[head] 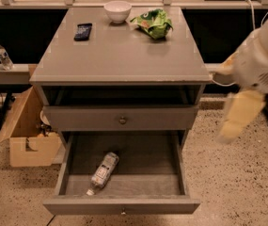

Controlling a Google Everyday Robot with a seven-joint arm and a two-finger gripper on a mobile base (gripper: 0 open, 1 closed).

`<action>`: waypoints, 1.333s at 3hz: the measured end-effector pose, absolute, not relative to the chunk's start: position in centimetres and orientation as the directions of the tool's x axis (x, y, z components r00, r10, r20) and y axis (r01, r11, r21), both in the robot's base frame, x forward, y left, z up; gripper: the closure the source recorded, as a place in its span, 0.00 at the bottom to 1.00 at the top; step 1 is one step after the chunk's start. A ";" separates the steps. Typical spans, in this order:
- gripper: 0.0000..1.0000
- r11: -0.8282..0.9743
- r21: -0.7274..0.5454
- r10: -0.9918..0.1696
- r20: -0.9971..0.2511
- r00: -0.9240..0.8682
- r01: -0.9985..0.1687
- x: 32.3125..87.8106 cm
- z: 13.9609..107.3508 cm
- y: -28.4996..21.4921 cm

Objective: Pick blue plastic bottle from middle drawer and place on counter

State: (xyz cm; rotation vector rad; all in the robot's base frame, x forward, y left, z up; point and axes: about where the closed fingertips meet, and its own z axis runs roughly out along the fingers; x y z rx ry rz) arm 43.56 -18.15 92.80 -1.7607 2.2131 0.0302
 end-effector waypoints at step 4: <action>0.00 0.125 -0.016 -0.925 -0.363 -0.111 -0.992 42.5 77.9 -7.3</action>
Offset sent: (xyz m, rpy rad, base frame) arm -0.0260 0.1652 -0.1652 0.3056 0.2184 0.0726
